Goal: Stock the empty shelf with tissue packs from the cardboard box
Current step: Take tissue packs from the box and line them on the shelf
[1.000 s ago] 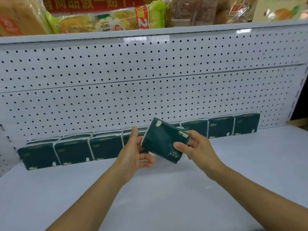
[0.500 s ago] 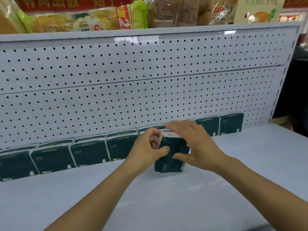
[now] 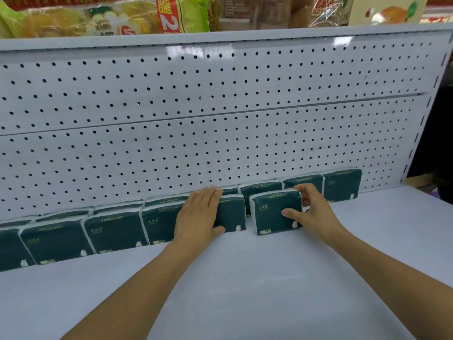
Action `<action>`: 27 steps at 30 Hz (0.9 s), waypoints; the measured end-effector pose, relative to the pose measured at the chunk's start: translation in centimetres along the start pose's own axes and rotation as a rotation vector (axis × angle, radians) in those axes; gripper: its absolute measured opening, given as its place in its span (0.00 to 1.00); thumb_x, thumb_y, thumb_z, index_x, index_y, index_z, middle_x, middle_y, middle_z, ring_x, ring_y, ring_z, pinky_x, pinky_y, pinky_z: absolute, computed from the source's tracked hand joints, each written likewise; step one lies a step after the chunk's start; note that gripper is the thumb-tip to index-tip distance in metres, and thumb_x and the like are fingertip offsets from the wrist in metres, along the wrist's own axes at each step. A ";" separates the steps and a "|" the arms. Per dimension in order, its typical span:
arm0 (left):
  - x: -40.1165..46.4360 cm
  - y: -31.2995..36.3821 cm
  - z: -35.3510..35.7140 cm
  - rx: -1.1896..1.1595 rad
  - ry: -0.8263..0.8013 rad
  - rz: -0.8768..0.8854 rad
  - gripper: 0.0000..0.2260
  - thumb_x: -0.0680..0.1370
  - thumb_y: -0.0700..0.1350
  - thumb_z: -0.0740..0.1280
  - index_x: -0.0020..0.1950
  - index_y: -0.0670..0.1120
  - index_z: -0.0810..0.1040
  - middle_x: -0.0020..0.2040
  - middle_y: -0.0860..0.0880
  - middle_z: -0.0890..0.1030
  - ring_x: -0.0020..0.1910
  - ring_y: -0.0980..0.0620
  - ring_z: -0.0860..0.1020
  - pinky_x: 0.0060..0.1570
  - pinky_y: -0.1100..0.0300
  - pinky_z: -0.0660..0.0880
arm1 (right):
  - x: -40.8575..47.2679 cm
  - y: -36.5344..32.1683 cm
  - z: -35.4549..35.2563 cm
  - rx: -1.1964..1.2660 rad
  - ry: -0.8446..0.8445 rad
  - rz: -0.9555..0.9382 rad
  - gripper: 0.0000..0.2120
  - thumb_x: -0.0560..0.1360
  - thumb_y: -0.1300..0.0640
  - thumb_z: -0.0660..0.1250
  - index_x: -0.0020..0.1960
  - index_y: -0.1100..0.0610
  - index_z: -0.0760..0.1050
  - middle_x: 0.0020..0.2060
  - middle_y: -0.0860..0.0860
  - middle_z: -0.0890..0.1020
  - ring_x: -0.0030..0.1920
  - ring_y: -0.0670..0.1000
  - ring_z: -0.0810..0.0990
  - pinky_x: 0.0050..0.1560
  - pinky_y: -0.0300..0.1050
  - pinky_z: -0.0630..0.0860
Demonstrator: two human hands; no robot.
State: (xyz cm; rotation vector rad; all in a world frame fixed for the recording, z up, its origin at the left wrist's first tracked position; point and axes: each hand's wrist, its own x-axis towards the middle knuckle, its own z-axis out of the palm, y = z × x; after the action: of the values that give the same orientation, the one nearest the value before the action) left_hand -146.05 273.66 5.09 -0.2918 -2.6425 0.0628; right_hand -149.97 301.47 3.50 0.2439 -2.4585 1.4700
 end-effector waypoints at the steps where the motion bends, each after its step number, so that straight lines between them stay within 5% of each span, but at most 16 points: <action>1: 0.2 -0.1 0.4 0.036 0.003 0.006 0.38 0.76 0.57 0.69 0.80 0.48 0.54 0.79 0.51 0.58 0.77 0.50 0.57 0.75 0.58 0.44 | 0.4 0.0 0.4 0.002 0.002 0.005 0.25 0.70 0.55 0.77 0.61 0.48 0.68 0.52 0.51 0.77 0.46 0.47 0.78 0.43 0.41 0.78; 5: 1.0 -0.8 1.8 0.133 0.110 0.004 0.39 0.57 0.56 0.83 0.64 0.45 0.78 0.59 0.50 0.81 0.56 0.49 0.80 0.63 0.55 0.73 | 1.7 -0.2 1.9 -0.027 0.039 0.000 0.27 0.71 0.55 0.76 0.64 0.50 0.68 0.52 0.47 0.75 0.50 0.49 0.76 0.49 0.41 0.73; 9: 1.2 -0.8 2.2 0.144 0.142 0.009 0.38 0.55 0.56 0.83 0.62 0.44 0.79 0.56 0.50 0.82 0.52 0.49 0.81 0.59 0.54 0.76 | 2.1 -0.4 3.0 -0.093 0.088 -0.056 0.29 0.72 0.56 0.75 0.67 0.51 0.65 0.56 0.46 0.72 0.51 0.47 0.73 0.38 0.30 0.70; 11: 1.1 -0.9 2.3 0.153 0.141 0.004 0.38 0.56 0.56 0.83 0.62 0.44 0.79 0.56 0.50 0.81 0.53 0.49 0.80 0.59 0.53 0.76 | 2.1 -0.4 3.4 -0.155 0.113 -0.107 0.27 0.72 0.56 0.74 0.67 0.52 0.65 0.58 0.46 0.71 0.50 0.46 0.72 0.44 0.35 0.70; 14: 1.1 -0.5 1.8 0.155 0.097 -0.015 0.37 0.64 0.56 0.79 0.69 0.45 0.74 0.63 0.50 0.78 0.60 0.49 0.77 0.66 0.52 0.69 | 2.1 -0.5 3.6 -0.230 0.118 -0.109 0.24 0.74 0.54 0.72 0.66 0.51 0.66 0.59 0.47 0.71 0.53 0.48 0.73 0.47 0.44 0.72; 19: 1.0 0.2 0.9 0.150 -0.006 -0.064 0.34 0.78 0.58 0.64 0.79 0.50 0.53 0.75 0.52 0.62 0.74 0.51 0.61 0.76 0.50 0.46 | 1.8 -2.1 3.1 -0.572 0.087 -0.109 0.23 0.76 0.49 0.68 0.67 0.52 0.65 0.60 0.49 0.72 0.56 0.51 0.74 0.43 0.46 0.70; 22: 0.9 0.7 -0.5 0.159 -0.022 -0.108 0.35 0.79 0.61 0.61 0.80 0.50 0.50 0.77 0.52 0.60 0.77 0.51 0.57 0.77 0.45 0.43 | 1.2 -3.1 3.1 -0.831 0.120 -0.204 0.26 0.77 0.47 0.65 0.71 0.55 0.63 0.65 0.53 0.69 0.64 0.55 0.70 0.54 0.49 0.71; 27: -1.1 1.2 -3.4 0.159 0.117 -0.101 0.34 0.79 0.63 0.59 0.79 0.50 0.55 0.77 0.51 0.62 0.79 0.49 0.55 0.76 0.42 0.40 | -1.5 -5.0 2.7 -0.640 0.134 -0.614 0.25 0.75 0.52 0.70 0.70 0.53 0.69 0.69 0.53 0.72 0.69 0.56 0.69 0.68 0.57 0.66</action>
State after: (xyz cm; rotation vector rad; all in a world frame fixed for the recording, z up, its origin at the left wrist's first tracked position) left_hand -143.27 274.60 7.50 -0.1057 -2.5144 0.2148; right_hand -147.50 296.71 6.02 0.6556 -2.2960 0.4148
